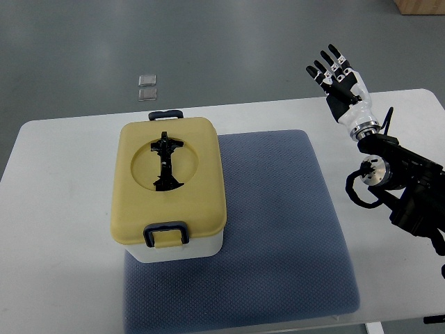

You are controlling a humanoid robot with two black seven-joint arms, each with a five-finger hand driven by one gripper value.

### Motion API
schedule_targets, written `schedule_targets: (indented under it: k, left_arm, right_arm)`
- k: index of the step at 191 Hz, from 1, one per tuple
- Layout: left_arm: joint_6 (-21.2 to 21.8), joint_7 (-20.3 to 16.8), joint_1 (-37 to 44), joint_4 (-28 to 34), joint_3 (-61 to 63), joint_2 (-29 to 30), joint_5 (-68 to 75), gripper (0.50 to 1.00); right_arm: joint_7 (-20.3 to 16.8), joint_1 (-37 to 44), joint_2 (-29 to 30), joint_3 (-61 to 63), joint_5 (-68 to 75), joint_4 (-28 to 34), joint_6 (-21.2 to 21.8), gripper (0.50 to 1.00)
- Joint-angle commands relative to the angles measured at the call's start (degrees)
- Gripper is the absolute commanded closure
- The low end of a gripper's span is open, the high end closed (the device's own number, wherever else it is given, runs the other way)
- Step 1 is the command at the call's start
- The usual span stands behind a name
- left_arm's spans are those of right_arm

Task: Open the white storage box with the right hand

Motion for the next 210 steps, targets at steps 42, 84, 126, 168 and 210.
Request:
schedule_targets:
  k: [42,84,126,168,210]
  left_arm:
    - [0.1,0.0,0.1,0.4,0.0,0.0,0.0,0.5]
    - [0.1,0.0,0.1,0.0,0.0,0.0,0.0,0.5]
    - [0.1,0.0,0.1,0.3,0.0,0.0,0.0,0.5]
    - [0.0,0.0,0.1,0.2,0.0,0.0,0.0,0.5]
    - [0.1,0.0,0.1,0.2,0.0,0.0,0.0,0.5]
  right_arm:
    - [0.0,0.1,-0.1,0.1,0.0,-1.3,0.1,0.57]
    - [0.0,0.6,-0.4,0.0,-0.4,-1.3,0.1,0.57]
    - [0.0,1.3,-1.0,-1.3,-0.9,-0.8,0.1,0.57]
    - [0.0,7.3,-1.2,-10.0,-4.0,-0.8,-0.8,0.57]
    - [0.0,18.7,-4.4,-26.0,-8.5,-0.3,-1.0,0.57]
